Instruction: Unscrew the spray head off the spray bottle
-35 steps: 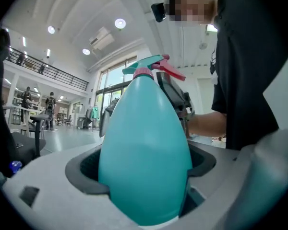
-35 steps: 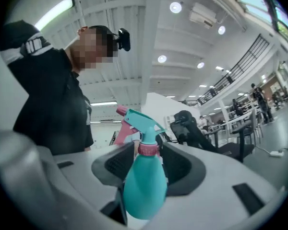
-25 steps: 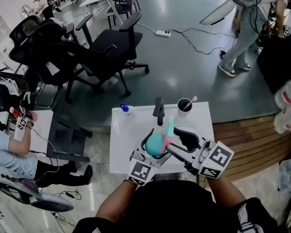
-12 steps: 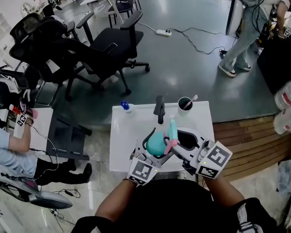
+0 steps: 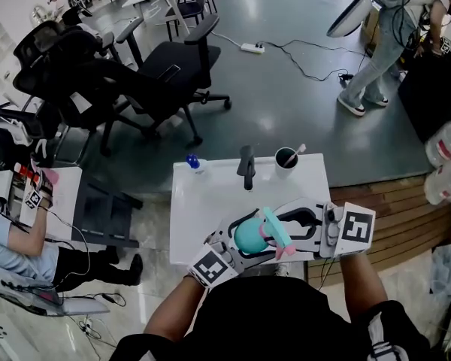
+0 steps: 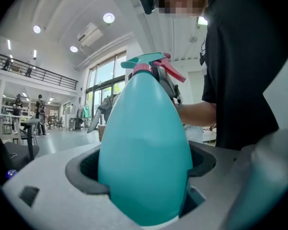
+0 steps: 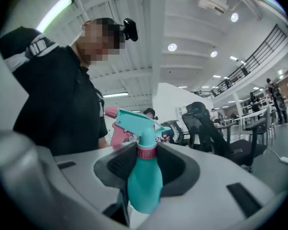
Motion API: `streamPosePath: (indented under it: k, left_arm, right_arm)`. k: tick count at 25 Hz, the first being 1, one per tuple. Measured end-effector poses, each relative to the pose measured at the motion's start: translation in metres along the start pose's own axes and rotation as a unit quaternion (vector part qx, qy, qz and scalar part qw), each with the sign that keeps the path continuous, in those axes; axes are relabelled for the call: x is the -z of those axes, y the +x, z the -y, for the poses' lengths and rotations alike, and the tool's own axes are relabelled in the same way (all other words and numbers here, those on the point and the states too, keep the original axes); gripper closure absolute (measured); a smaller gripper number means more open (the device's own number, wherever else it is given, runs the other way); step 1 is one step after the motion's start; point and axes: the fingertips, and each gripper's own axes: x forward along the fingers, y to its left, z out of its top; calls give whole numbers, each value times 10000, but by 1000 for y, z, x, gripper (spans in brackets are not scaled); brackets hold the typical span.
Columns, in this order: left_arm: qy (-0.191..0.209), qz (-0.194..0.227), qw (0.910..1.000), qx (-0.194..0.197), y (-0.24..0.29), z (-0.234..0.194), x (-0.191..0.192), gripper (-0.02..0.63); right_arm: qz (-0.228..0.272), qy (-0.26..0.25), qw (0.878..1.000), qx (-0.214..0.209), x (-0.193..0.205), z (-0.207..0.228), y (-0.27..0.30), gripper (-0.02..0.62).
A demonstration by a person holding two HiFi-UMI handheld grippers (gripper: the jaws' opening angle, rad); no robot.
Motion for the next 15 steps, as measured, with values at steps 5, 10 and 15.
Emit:
streamPosePath:
  k: [5,10,15]
  left_arm:
    - [-83,101,9999,63,2,3,-3,137]
    - [174,-287,9962,-799,-3,-31,15,137]
    - [42,-597,9838,-1690,-14,-65,34,137]
  right_arm:
    - [97,-72,9997,-197,1,-2,-4,457]
    - [523,-42,9946,891,3,32,-8,412]
    - [720,425,9795,1834,13,54,-12,394]
